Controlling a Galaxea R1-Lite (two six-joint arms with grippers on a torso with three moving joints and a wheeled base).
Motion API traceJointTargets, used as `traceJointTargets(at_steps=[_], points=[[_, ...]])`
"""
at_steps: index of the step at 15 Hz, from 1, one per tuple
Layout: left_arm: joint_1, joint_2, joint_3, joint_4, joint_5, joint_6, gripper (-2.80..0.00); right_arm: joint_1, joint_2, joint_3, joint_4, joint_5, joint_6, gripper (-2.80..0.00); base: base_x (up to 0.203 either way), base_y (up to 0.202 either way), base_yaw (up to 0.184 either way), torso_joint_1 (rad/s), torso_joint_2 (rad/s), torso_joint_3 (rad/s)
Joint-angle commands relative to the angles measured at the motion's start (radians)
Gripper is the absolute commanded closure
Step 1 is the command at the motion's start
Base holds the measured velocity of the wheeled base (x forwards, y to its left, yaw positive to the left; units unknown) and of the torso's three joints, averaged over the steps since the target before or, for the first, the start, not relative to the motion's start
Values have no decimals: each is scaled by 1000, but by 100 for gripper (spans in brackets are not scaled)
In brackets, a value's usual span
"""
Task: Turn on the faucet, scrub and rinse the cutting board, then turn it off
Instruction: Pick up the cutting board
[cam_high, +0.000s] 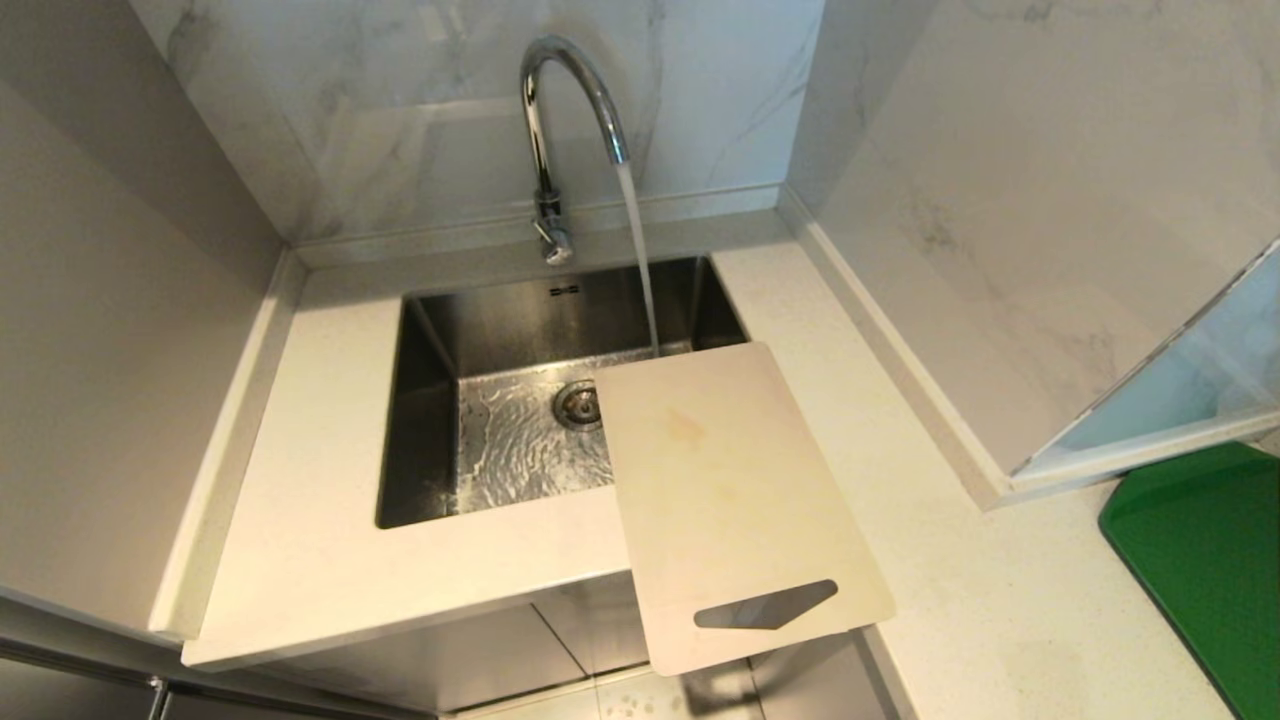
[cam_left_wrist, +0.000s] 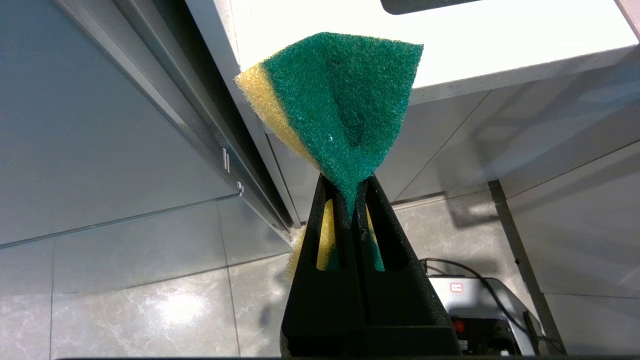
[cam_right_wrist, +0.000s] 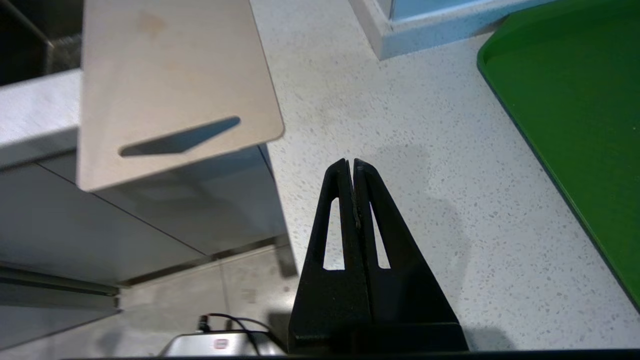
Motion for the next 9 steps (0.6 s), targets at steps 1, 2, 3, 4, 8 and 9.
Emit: traceJointTargets(at_steps=[1,2,3,4,8,9], points=[[0,1,0,1,0,0,0,0,133,-176,121,35,76,0,0,0,0,0,0,0],[0,1,0,1,0,0,0,-1,238,-249,170,56,120,0,0,0,0,0,0,0],[0,1,0,1,0,0,0,-1,348,-311,208,71,167,0,0,0,0,0,0,0],[0,1,0,1,0,0,0,-1,463,-365,241,85,227,0,0,0,0,0,0,0],[0,1,0,1,0,0,0,6,839,-481,318,123,520,0,0,0,0,0,0,0],[0,1,0,1,0,0,0,16,913,-496,325,130,598,0,0,0,0,0,0,0]])
